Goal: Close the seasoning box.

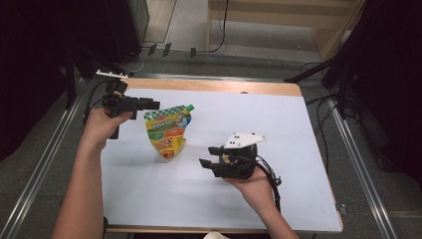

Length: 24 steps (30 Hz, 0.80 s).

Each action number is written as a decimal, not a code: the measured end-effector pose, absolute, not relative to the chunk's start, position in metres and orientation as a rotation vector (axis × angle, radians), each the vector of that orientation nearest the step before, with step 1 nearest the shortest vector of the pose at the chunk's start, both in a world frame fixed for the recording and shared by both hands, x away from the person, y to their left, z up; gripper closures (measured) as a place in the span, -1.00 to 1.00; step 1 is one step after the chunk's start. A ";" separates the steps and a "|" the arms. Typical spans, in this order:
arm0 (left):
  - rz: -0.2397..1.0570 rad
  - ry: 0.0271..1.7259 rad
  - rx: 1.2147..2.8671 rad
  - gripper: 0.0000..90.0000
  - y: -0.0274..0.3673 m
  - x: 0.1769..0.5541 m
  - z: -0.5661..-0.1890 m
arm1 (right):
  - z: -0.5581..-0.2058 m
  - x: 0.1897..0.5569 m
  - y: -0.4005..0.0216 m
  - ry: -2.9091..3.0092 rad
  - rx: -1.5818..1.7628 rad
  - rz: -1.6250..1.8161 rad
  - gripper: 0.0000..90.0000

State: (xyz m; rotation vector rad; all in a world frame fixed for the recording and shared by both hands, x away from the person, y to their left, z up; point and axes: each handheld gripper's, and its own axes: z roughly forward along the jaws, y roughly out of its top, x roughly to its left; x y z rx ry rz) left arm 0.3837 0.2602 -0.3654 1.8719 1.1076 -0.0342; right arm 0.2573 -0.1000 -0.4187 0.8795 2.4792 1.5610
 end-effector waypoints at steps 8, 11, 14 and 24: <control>-0.044 1.110 1.878 0.04 0.258 0.385 -0.368 | -0.407 0.262 -0.116 2.451 0.900 1.550 0.18; -0.046 1.107 1.880 0.04 0.258 0.385 -0.368 | -0.404 0.264 -0.123 2.434 0.912 1.557 0.21; -0.047 1.107 1.885 0.04 0.258 0.385 -0.369 | -0.400 0.264 -0.129 2.423 0.924 1.562 0.25; -0.056 1.105 1.893 0.03 0.257 0.385 -0.370 | -0.389 0.267 -0.147 2.410 0.943 1.532 0.48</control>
